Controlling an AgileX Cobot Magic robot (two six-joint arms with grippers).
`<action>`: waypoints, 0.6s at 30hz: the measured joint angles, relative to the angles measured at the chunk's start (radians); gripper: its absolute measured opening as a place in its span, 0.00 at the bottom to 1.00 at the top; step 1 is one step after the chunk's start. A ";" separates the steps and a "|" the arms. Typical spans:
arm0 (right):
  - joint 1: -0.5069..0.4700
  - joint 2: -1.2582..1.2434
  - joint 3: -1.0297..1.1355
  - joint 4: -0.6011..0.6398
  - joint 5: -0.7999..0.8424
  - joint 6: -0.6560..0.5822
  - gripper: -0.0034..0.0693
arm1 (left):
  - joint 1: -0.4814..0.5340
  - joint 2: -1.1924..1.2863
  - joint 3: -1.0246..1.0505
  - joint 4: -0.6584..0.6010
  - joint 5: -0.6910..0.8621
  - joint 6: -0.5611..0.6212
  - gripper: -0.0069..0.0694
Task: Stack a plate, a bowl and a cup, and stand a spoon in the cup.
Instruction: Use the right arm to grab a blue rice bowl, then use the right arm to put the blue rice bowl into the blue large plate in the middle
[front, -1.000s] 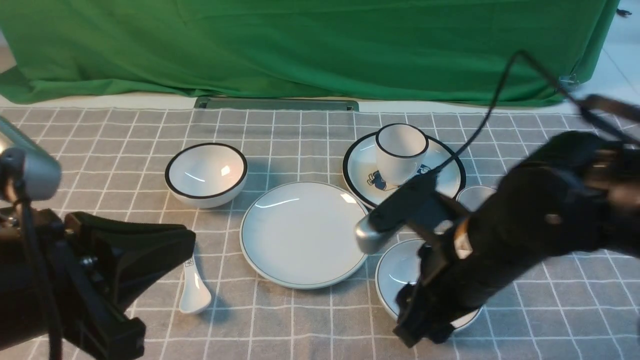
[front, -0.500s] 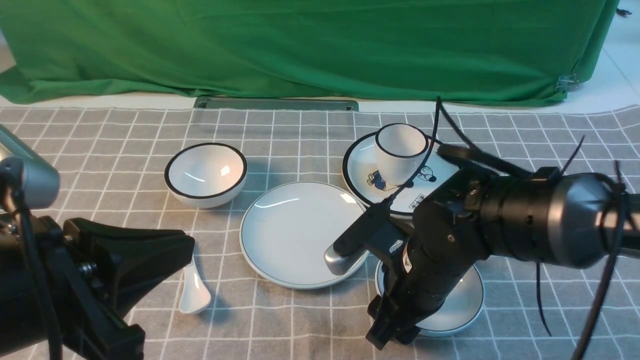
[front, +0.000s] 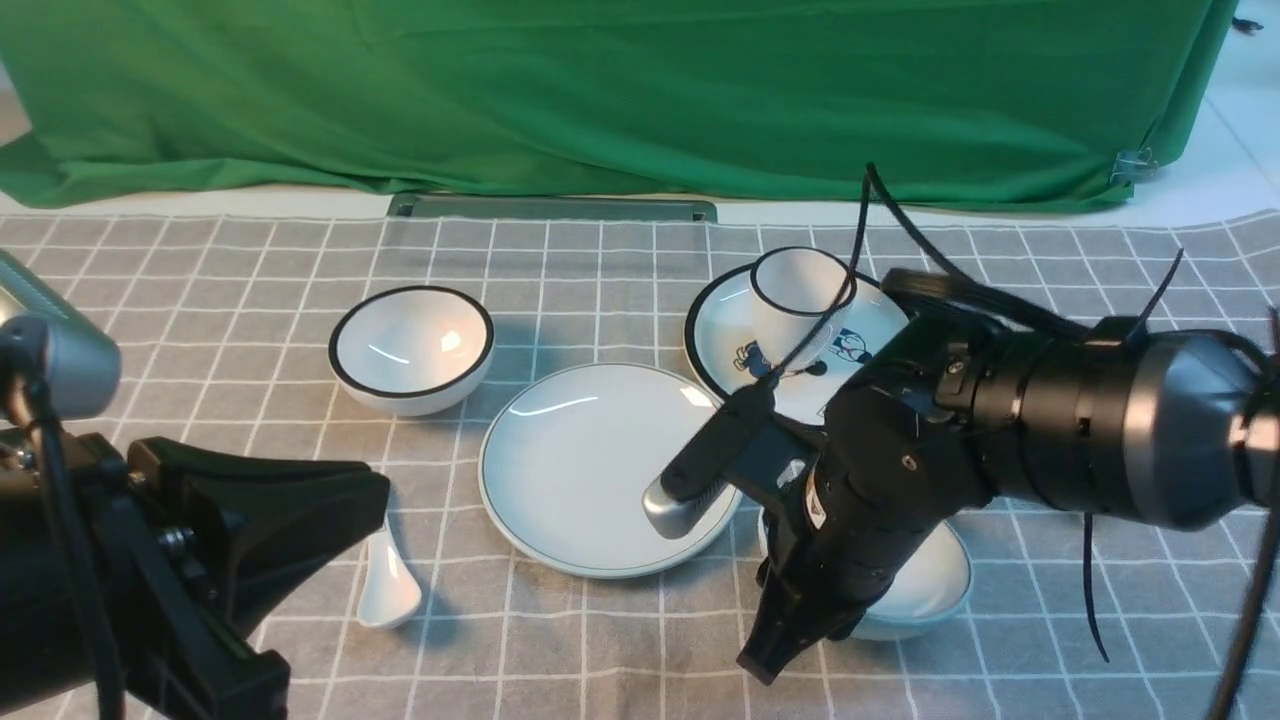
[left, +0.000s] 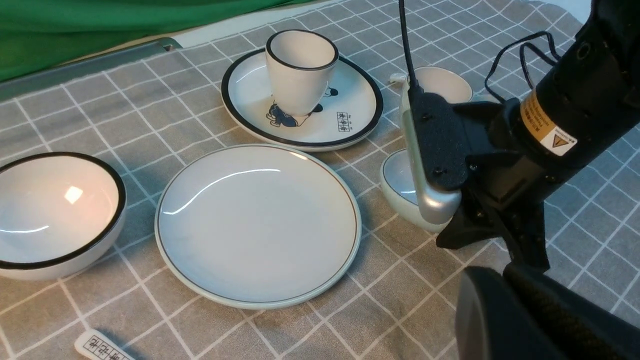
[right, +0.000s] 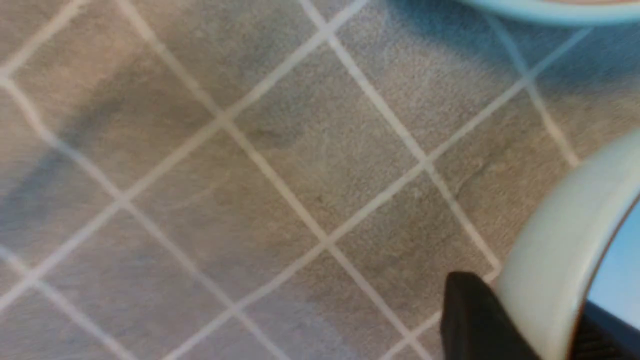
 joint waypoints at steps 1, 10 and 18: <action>0.011 -0.010 -0.021 0.009 0.007 0.001 0.18 | 0.000 0.000 0.000 0.000 0.000 0.000 0.11; 0.065 0.059 -0.354 0.042 0.021 -0.012 0.18 | 0.000 -0.006 0.000 -0.003 0.000 0.002 0.11; 0.065 0.284 -0.552 0.041 0.072 -0.025 0.18 | 0.000 -0.096 0.000 0.004 -0.017 0.007 0.11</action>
